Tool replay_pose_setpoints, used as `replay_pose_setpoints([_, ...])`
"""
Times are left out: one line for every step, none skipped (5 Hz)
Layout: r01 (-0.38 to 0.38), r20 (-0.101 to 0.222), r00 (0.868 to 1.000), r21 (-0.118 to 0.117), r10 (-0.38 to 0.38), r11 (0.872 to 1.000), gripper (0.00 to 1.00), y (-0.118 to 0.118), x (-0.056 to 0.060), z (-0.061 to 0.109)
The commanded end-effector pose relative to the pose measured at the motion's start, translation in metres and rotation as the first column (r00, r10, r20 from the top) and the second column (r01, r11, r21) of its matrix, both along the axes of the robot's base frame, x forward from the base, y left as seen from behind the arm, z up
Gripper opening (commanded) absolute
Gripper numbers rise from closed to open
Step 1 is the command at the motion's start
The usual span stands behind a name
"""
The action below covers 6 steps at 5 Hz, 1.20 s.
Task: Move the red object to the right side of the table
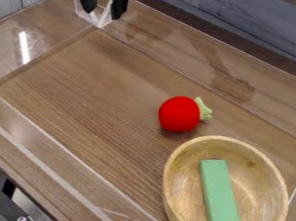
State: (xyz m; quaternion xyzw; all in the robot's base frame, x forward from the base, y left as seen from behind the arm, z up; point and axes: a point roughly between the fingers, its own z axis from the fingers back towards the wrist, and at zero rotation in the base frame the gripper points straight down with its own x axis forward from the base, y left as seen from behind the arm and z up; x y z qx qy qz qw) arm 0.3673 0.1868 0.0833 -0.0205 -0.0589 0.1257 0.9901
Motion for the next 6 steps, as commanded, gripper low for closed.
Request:
replay_pose_setpoints([-0.006,0.080,0.997,0.041,0.003,0.999,1.00,0.003,0.001,0.037])
replay_pose_setpoints([0.081,0.050,0.995,0.025,-0.083,0.996,1.00,-0.014,-0.005,0.029])
replay_pose_setpoints([0.192,0.021,0.981,0.007,-0.192,0.981,1.00,-0.035,-0.010,0.022])
replay_pose_setpoints([0.256,-0.006,0.967,-0.012,-0.257,0.966,1.00,-0.047,-0.013,0.014])
replay_pose_setpoints([0.329,-0.030,0.944,-0.031,-0.329,0.944,1.00,-0.060,-0.015,0.006])
replay_pose_setpoints([0.425,-0.045,0.903,-0.051,-0.427,0.904,1.00,-0.078,-0.019,0.001])
